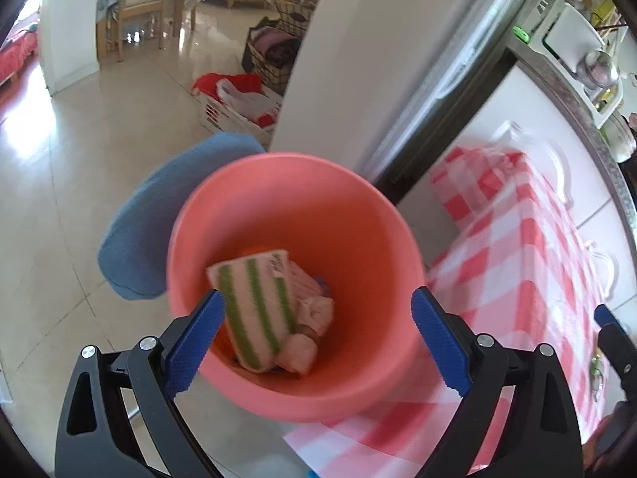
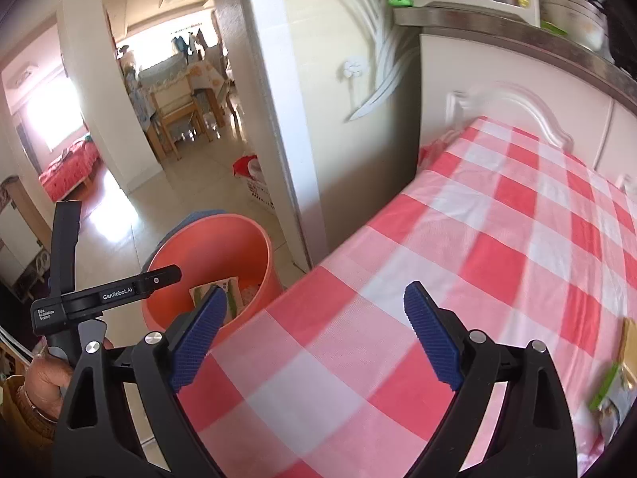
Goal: Collect trash
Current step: 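Open both grippers to drop the bundle and red packet into the bucket, then return both tools to the table toward the yellow cake and green packet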
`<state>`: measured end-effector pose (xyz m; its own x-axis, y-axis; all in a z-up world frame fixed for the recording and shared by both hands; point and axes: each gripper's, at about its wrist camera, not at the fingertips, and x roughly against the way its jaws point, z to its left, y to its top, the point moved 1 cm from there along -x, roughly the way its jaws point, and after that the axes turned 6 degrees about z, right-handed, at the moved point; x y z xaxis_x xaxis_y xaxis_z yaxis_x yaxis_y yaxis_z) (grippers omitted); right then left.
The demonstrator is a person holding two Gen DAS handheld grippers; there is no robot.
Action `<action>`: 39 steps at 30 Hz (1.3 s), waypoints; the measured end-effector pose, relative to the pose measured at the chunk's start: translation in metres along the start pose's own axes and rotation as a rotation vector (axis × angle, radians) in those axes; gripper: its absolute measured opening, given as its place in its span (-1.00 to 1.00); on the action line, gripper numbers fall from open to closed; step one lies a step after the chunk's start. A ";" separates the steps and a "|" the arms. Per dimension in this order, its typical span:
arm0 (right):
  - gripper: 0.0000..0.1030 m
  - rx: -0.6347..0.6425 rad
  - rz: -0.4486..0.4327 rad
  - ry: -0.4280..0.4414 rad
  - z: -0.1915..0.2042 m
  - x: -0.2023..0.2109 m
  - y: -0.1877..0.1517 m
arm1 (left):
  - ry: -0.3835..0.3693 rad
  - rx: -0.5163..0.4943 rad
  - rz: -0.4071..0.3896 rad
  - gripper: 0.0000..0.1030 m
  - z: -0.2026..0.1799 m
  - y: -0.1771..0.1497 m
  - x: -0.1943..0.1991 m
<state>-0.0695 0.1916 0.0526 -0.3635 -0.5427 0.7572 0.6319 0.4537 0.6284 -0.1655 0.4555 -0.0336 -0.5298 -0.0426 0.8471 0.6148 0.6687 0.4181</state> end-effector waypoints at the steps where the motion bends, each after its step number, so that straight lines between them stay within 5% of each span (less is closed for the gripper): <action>1: 0.77 -0.007 -0.007 0.000 -0.003 0.003 -0.002 | -0.013 -0.003 0.012 0.82 -0.005 -0.001 0.001; 12: 0.84 -0.124 -0.110 -0.008 -0.047 0.048 -0.026 | -0.143 -0.139 -0.010 0.82 -0.072 -0.017 0.026; 39: 0.85 -0.269 -0.239 -0.080 -0.137 0.123 -0.068 | -0.214 -0.397 0.009 0.82 -0.211 -0.073 0.046</action>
<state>-0.0633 -0.0027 0.0786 -0.5681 -0.5493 0.6129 0.6764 0.1126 0.7279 -0.1117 0.2481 0.0439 -0.6068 0.1445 0.7816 0.7742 0.3303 0.5400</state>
